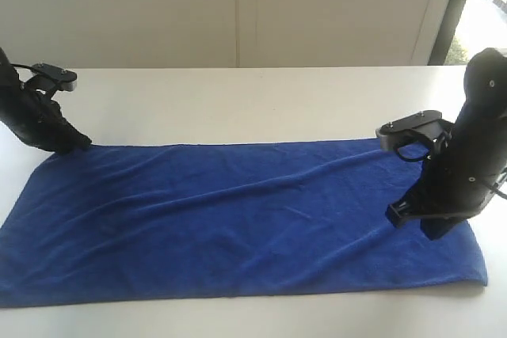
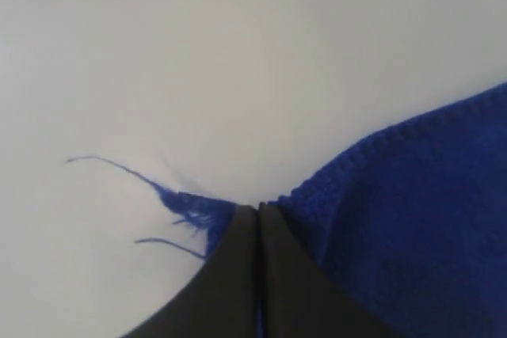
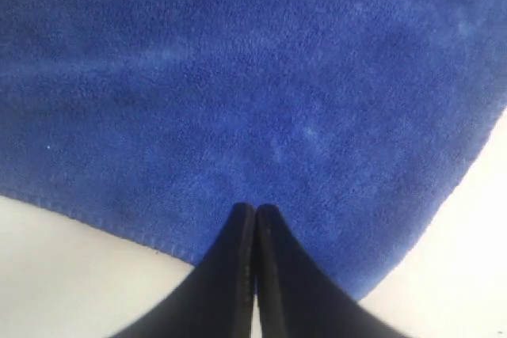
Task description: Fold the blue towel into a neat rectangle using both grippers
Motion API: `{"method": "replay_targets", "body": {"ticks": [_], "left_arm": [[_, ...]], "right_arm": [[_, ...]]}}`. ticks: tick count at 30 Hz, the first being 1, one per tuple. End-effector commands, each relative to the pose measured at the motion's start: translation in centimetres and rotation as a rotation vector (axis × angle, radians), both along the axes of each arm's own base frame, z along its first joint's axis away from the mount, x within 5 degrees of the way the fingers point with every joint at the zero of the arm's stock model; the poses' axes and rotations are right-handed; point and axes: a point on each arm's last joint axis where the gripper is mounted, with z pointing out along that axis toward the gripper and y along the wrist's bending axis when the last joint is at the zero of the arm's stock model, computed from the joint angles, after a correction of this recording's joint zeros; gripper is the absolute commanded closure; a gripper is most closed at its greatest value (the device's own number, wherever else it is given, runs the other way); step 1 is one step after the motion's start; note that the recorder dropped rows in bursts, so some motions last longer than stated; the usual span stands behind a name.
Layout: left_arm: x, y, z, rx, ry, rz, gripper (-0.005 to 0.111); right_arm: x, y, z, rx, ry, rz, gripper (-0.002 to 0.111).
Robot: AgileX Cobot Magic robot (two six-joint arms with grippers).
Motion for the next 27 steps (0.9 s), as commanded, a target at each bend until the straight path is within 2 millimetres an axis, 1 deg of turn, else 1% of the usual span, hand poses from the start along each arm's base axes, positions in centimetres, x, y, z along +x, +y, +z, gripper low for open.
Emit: {"method": "replay_targets", "body": {"ticks": [1,3,5,15,18,24,27], "left_arm": [[-0.5,-0.4,0.7,-0.034,0.033,-0.002,0.107],[-0.5,-0.5,1.6,-0.044,0.012,-0.005,0.107],[-0.7,-0.7,2.0,-0.057,0.011,-0.023,0.107],[-0.8,-0.8,1.4,-0.066,0.032,-0.051,0.107],[-0.7,-0.8,1.0,-0.065,0.036,-0.049,0.107],[-0.6,-0.8,-1.2,-0.06,0.088,-0.051,0.107],[-0.5,-0.7,-1.5,-0.054,0.082,-0.049,0.107]], "right_arm": [[-0.5,0.0,-0.5,0.001,-0.008,-0.009,0.108],[-0.7,0.0,-0.8,0.001,-0.009,-0.009,0.108],[-1.0,0.0,-1.2,0.001,-0.005,-0.009,0.108],[-2.0,-0.3,-4.5,-0.032,0.115,0.0,0.108],[-2.4,-0.3,-4.9,-0.036,0.136,-0.004,0.108],[-3.0,-0.4,-5.2,-0.04,0.178,-0.005,0.108],[-3.5,-0.4,-5.3,-0.042,0.213,-0.006,0.108]]}}
